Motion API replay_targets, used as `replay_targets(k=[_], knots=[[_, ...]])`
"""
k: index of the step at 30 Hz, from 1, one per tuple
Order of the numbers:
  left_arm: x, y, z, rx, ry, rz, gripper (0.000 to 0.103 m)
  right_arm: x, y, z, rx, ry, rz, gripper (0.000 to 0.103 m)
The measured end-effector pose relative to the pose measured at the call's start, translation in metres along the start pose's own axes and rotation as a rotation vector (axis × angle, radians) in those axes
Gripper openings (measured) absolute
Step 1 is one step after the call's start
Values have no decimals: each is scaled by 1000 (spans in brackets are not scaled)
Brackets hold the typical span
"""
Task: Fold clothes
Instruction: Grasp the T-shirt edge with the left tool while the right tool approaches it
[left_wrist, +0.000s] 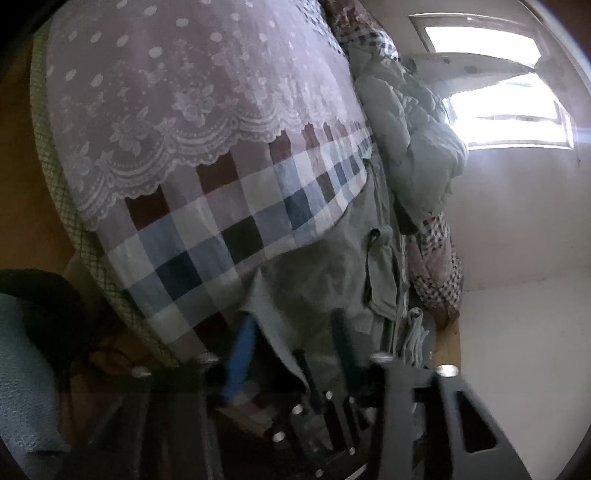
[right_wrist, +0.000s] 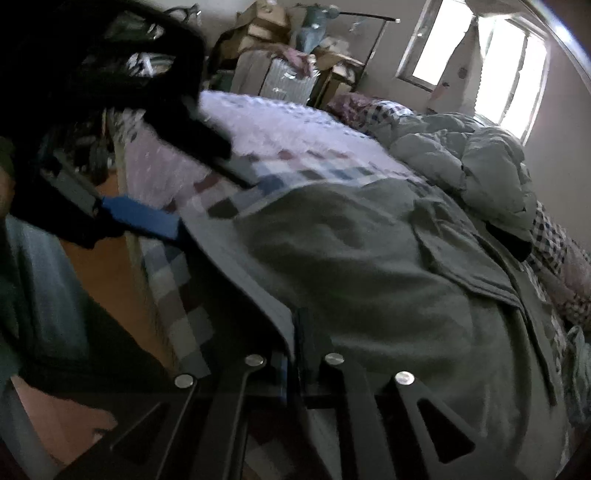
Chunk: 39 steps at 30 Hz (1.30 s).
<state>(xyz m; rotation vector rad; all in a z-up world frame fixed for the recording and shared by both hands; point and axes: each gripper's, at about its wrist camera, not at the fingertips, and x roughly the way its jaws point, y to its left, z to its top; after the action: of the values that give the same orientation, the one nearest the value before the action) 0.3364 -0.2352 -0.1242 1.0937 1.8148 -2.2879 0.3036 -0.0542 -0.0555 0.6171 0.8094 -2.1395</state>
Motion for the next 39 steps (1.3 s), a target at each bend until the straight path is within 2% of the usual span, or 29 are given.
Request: replay_targets(k=[2,3,5,6,11,16,19,21,23,26,28,33,36,39], knots=[[2,-3,-1,15,11,6,25,-1,7,-3,-34,-1,-2,12],[2,-4,-1,25,18,10,12,-2,10,-4,-50,-4,-2,15],[2,-6,-2,39,29,13,10,-6,18,-5,-75,-17,3,38],[1,-7,-2,42,31,10,9,-9,21,-5,-86,-27,8,41],[-2,-14,-1,51,31,-24,6,-17,41,0,-147,-72,19,53],[-4,-19,0,69,42,-41,5,-12,49,6,-164,-90,-36,54],[-5,-17,2,66,49,-43,5,-8,46,9,-158,-90,-75,52],[-5,-17,3,62,55,-45,5,-6,43,10,-154,-83,-87,41],[-6,-16,2,60,58,-46,5,-2,41,10,-153,-71,-90,4],[-9,-13,3,48,53,-56,11,-1,37,10,-135,-64,-77,3],[-12,-12,3,36,37,-50,34,-2,34,12,-113,-64,-62,2],[-20,-9,3,23,-8,-62,63,-5,20,15,-36,-56,-31,2],[-18,-8,4,17,-7,-39,70,-5,10,17,14,-51,-8,2],[-7,-6,1,8,26,-23,70,-6,3,19,50,-49,9,2]])
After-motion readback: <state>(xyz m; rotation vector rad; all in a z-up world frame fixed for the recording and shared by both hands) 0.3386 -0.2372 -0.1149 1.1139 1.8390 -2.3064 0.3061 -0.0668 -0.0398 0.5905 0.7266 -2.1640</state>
